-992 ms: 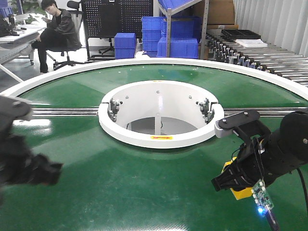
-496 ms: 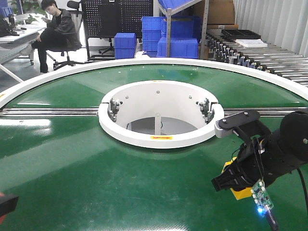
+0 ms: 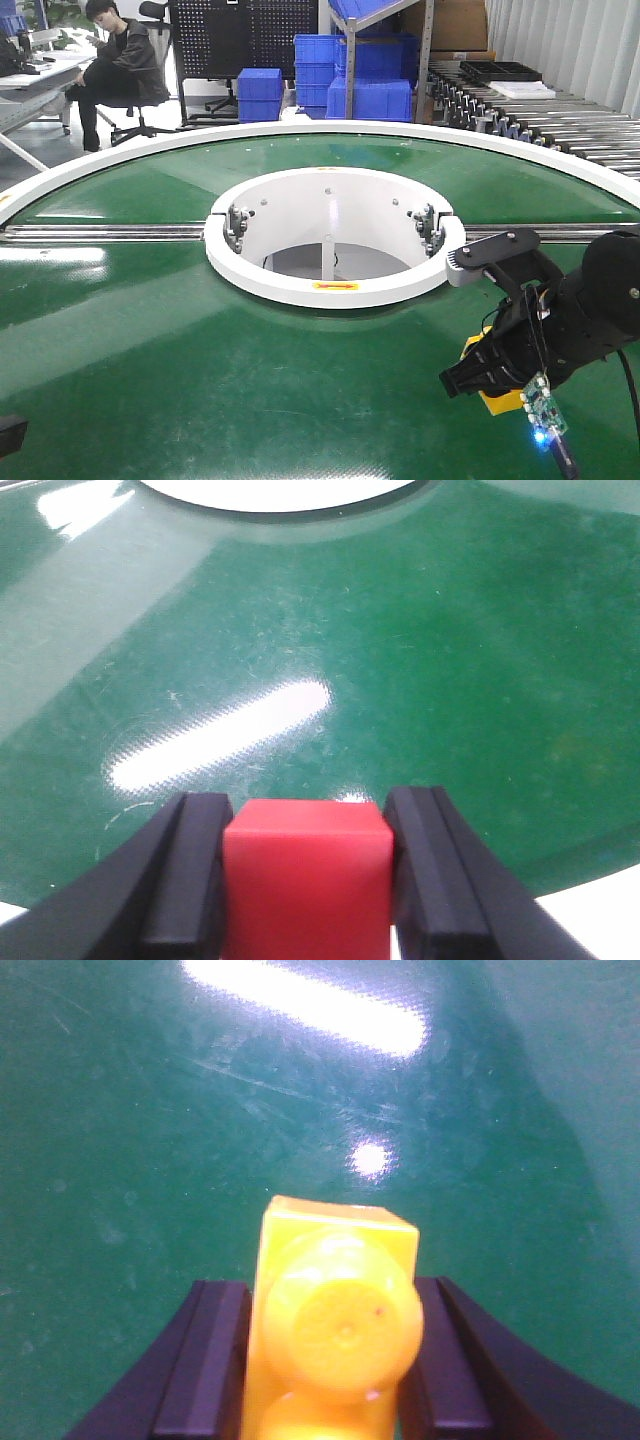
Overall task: Pick red and yellow blocks into blue bin
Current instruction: 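Lift the red cube with the left gripper and raise the yellow brick, then drive the base to the blue bin holding both blocks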
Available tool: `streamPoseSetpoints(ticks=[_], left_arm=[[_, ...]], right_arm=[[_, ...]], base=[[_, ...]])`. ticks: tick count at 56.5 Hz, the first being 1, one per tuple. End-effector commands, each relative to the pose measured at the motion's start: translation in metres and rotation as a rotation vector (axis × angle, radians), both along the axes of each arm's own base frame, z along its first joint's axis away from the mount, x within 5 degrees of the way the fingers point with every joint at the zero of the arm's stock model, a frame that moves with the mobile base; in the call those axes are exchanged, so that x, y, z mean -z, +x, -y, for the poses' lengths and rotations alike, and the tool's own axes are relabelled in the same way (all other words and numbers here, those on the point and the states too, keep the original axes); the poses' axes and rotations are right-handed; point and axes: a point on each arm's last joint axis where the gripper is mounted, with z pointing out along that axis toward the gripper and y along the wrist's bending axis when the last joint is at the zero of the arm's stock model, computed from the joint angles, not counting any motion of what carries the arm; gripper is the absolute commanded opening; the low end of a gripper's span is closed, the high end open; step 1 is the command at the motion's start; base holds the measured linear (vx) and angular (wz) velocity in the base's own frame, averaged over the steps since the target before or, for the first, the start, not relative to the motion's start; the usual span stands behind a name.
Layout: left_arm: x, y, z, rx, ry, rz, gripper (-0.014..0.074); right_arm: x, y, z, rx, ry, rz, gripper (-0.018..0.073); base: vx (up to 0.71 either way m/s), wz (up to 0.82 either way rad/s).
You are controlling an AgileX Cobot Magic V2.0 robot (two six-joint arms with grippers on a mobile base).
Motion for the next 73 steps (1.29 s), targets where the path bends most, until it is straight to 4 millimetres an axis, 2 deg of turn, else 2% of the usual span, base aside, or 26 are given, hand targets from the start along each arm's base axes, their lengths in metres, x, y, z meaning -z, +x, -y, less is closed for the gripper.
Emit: streamPoseSetpoints(ticks=[1,43,73], left_arm=[[-0.0148,0.0006,0.0020,0.004,-0.043,0.095,0.0253],[-0.0148,0.0006,0.0020,0.004,-0.043,0.095,0.0253],[-0.0150,0.0002,0.0019,0.004,-0.044,0.097,0.0252]], right_arm=[[-0.0243,-0.0030,0.0026,-0.005,0.020,0.113,0.0272],[-0.0243,-0.0030,0.0026,-0.005,0.020,0.113,0.0272],[-0.0243,-0.0030,0.0027,-0.005,0.019,0.113,0.0272]], base=[[0.00,0.00],[-0.02,0.07],[-0.09,0.52]])
